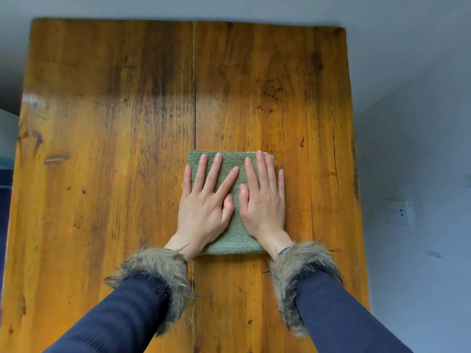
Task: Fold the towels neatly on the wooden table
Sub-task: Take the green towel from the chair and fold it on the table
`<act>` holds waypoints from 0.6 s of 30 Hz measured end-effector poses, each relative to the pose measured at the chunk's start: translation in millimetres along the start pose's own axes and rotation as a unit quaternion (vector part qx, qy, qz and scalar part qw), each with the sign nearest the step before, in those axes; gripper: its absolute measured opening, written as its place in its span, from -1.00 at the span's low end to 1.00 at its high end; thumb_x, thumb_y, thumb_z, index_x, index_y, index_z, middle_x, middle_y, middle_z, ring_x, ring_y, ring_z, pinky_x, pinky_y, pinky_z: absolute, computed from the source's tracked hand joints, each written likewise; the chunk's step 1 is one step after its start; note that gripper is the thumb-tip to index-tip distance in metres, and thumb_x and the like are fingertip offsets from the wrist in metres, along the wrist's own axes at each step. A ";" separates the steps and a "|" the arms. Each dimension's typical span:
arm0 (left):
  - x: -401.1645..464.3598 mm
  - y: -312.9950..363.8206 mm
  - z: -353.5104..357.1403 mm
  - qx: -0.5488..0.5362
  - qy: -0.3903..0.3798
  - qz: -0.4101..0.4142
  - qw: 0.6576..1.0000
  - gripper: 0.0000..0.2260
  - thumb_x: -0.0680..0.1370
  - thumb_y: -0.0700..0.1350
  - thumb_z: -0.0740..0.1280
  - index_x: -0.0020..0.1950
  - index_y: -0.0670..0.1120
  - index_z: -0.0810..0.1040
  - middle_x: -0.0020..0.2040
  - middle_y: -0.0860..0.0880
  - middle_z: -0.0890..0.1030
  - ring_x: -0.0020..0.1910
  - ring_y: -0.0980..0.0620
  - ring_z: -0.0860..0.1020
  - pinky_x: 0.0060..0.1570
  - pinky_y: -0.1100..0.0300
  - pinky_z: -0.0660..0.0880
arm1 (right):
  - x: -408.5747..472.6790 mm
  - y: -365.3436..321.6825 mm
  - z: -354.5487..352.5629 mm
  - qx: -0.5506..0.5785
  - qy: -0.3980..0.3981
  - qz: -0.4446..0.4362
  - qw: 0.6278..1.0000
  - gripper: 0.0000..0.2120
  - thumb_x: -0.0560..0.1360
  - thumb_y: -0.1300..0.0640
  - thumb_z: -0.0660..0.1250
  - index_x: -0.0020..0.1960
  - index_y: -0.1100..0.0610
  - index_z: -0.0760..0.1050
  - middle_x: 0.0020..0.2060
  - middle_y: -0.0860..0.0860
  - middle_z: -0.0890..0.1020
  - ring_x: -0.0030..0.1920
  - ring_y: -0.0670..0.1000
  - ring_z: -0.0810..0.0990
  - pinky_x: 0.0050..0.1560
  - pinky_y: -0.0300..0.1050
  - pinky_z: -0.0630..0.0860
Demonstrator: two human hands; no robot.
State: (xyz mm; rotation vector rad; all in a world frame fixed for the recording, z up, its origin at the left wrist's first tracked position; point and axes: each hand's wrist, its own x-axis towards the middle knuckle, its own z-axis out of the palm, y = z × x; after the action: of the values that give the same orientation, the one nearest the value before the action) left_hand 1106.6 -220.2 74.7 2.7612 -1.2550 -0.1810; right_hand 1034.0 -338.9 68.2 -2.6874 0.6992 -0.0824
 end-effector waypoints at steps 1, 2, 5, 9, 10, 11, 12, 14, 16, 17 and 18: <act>-0.4 0.4 -1.4 0.001 -0.008 0.001 1.000 -0.52 0.56 0.05 0.03 0.49 0.07 0.16 0.53 -0.11 0.11 0.51 -0.15 0.00 0.43 -0.19 0.00 | -0.1 -0.4 -1.1 0.000 -0.006 0.002 1.000 -0.48 0.56 0.02 -0.03 0.51 0.08 0.06 0.51 0.05 0.10 0.51 0.01 -0.05 0.48 0.09 -0.09; -0.4 1.1 -3.7 -0.003 -0.017 0.001 1.000 -0.52 0.56 0.05 0.03 0.49 0.07 0.17 0.53 -0.11 0.12 0.51 -0.15 0.00 0.43 -0.19 -0.01 | -0.2 -1.3 -3.0 -0.002 -0.014 0.005 1.000 -0.48 0.56 0.02 -0.03 0.51 0.08 0.05 0.51 0.05 0.09 0.51 0.00 -0.06 0.48 0.09 -0.09; -1.1 -1.7 -15.1 -0.042 -0.034 0.011 0.998 -0.53 0.57 0.04 0.02 0.49 0.04 0.18 0.53 -0.11 0.12 0.51 -0.14 -0.02 0.44 -0.16 -0.04 | 0.2 -2.4 -12.6 0.009 -0.039 0.002 0.999 -0.47 0.57 0.01 -0.04 0.52 0.08 0.02 0.51 0.00 -0.01 0.51 -0.04 -0.13 0.48 0.09 -0.15; -18.0 -11.1 -34.5 -0.182 0.019 -0.022 0.983 -0.58 0.57 -0.12 0.16 0.44 -0.12 0.29 0.49 -0.18 0.20 0.49 -0.13 0.10 0.45 0.04 0.08 | -12.5 -3.0 -34.5 0.107 -0.034 0.037 0.993 -0.49 0.58 0.10 0.13 0.50 0.11 0.11 0.52 0.02 0.04 0.51 -0.04 -0.02 0.49 -0.07 -0.04; -23.4 -13.8 -37.3 -0.218 0.046 -0.075 0.972 -0.61 0.56 -0.17 0.21 0.40 -0.16 0.34 0.44 -0.19 0.28 0.45 -0.13 0.21 0.42 0.12 0.14 | -18.2 -3.4 -40.0 0.143 -0.013 0.084 0.986 -0.52 0.57 0.12 0.17 0.47 0.13 0.18 0.49 0.04 0.15 0.47 -0.02 0.12 0.45 -0.10 0.08; -27.2 -15.9 -41.2 -0.258 0.062 -0.146 0.953 -0.63 0.55 -0.20 0.25 0.35 -0.18 0.38 0.36 -0.19 0.38 0.37 -0.12 0.32 0.36 0.19 0.20 | -23.2 -4.0 -44.7 0.177 0.006 0.143 0.974 -0.55 0.56 0.11 0.21 0.43 0.14 0.24 0.41 0.06 0.28 0.39 0.00 0.27 0.40 -0.11 0.21; -28.3 -17.8 -45.6 -0.306 0.062 -0.225 0.923 -0.67 0.54 -0.19 0.27 0.31 -0.19 0.40 0.24 -0.15 0.46 0.27 -0.10 0.41 0.28 0.21 0.27 | -26.5 -4.4 -48.3 0.201 0.015 0.203 0.958 -0.57 0.55 0.09 0.23 0.39 0.13 0.28 0.30 0.05 0.38 0.28 0.02 0.39 0.31 -0.07 0.32; -24.6 -21.6 -51.0 -0.380 0.026 -0.355 0.854 -0.70 0.54 -0.11 0.30 0.25 -0.16 0.44 -0.02 0.00 0.54 0.08 -0.04 0.51 0.11 0.19 0.35 | -26.9 -4.5 -52.4 0.221 -0.018 0.301 0.928 -0.59 0.53 0.00 0.26 0.32 0.13 0.32 0.08 0.01 0.48 0.13 0.07 0.48 0.15 -0.05 0.37; -19.2 -25.1 -52.7 -0.397 -0.028 -0.393 0.829 -0.70 0.52 -0.05 0.34 0.20 -0.14 0.48 -0.17 0.08 0.52 -0.04 0.03 0.51 0.00 0.22 0.36 | -22.3 -2.8 -52.4 0.226 -0.075 0.347 0.907 -0.57 0.52 -0.06 0.27 0.28 0.15 0.35 0.01 0.01 0.51 0.13 0.08 0.48 0.14 -0.05 0.37; -17.8 -26.6 -51.9 -0.397 -0.048 -0.388 0.830 -0.69 0.51 -0.03 0.36 0.19 -0.15 0.50 -0.16 0.06 0.53 -0.06 0.04 0.50 -0.01 0.22 0.36 | -19.6 -2.2 -53.3 0.233 -0.092 0.359 0.899 -0.56 0.51 -0.08 0.28 0.26 0.15 0.36 -0.01 0.00 0.51 0.13 0.08 0.48 0.18 0.00 0.39; -16.7 -28.1 -50.8 -0.401 -0.063 -0.386 0.828 -0.68 0.50 -0.02 0.37 0.18 -0.15 0.51 -0.13 0.03 0.54 -0.06 0.04 0.49 0.00 0.21 0.38 | -16.7 -0.3 -52.4 0.244 -0.103 0.375 0.888 -0.55 0.49 -0.09 0.30 0.25 0.15 0.37 -0.04 -0.03 0.51 0.12 0.07 0.50 0.20 0.06 0.41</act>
State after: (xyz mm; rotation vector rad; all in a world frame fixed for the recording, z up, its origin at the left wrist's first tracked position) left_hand 1124.2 -186.9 122.0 2.2871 0.0771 -0.7534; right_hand 1011.9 -347.9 117.8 -1.7746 1.3746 0.1989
